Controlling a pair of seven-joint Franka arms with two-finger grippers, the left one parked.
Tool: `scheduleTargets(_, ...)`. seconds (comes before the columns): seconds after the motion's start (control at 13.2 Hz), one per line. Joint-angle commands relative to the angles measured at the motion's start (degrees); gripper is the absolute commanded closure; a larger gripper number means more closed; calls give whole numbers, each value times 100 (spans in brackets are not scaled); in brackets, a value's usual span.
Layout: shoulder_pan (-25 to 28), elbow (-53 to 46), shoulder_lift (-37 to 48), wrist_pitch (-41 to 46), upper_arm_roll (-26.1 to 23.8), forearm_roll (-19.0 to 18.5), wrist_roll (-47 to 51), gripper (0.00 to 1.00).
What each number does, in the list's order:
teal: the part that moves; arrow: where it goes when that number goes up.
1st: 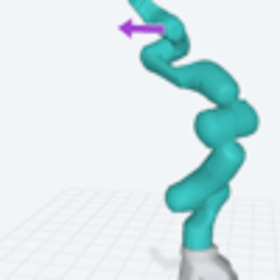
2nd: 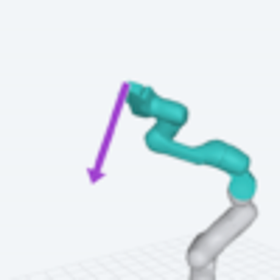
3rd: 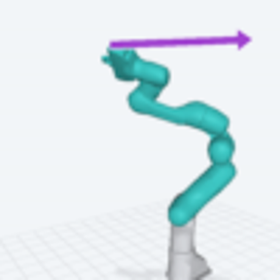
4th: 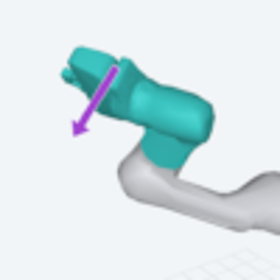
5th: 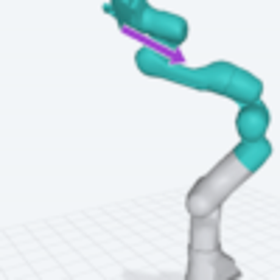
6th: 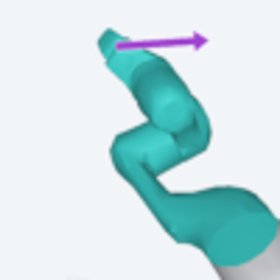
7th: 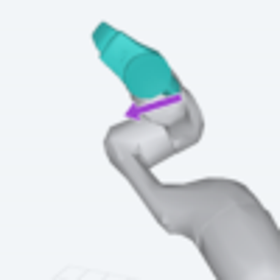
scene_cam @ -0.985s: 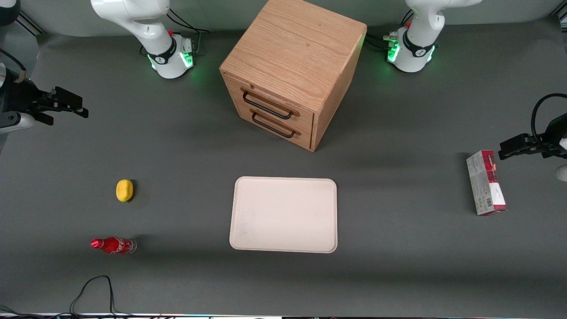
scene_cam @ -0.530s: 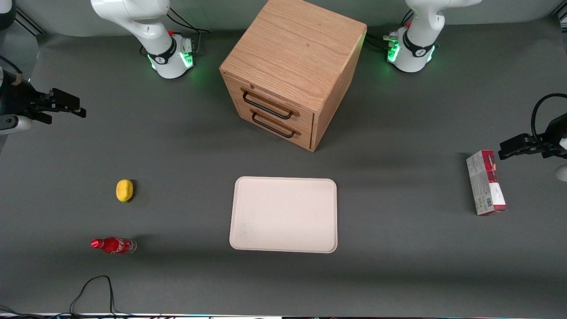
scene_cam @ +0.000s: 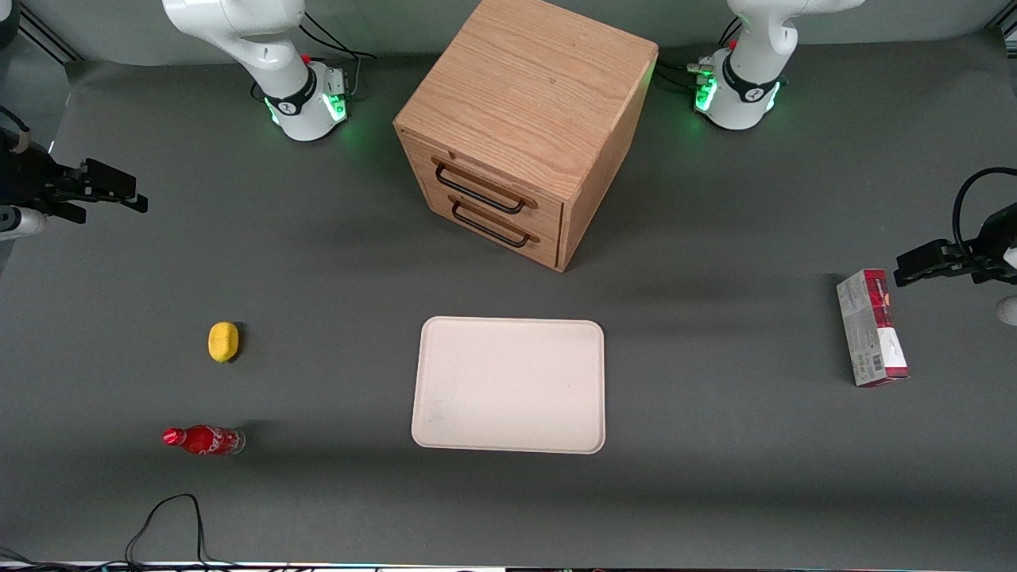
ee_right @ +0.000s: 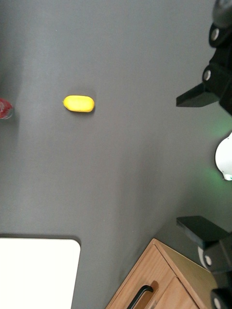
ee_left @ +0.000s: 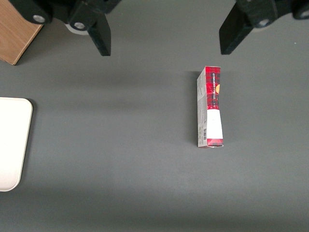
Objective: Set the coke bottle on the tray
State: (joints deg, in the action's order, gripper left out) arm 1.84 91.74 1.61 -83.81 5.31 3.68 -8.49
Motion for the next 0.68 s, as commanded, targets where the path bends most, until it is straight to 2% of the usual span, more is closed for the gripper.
scheduleTargets(0.0,9,-953,-686,233,5,-95,76,0)
scheduleTargets(0.3,-96,-2858,-2432,514,128,-87,67,0)
scheduleTargets(0.61,-806,-4547,-4279,174,-55,-60,-55,0)
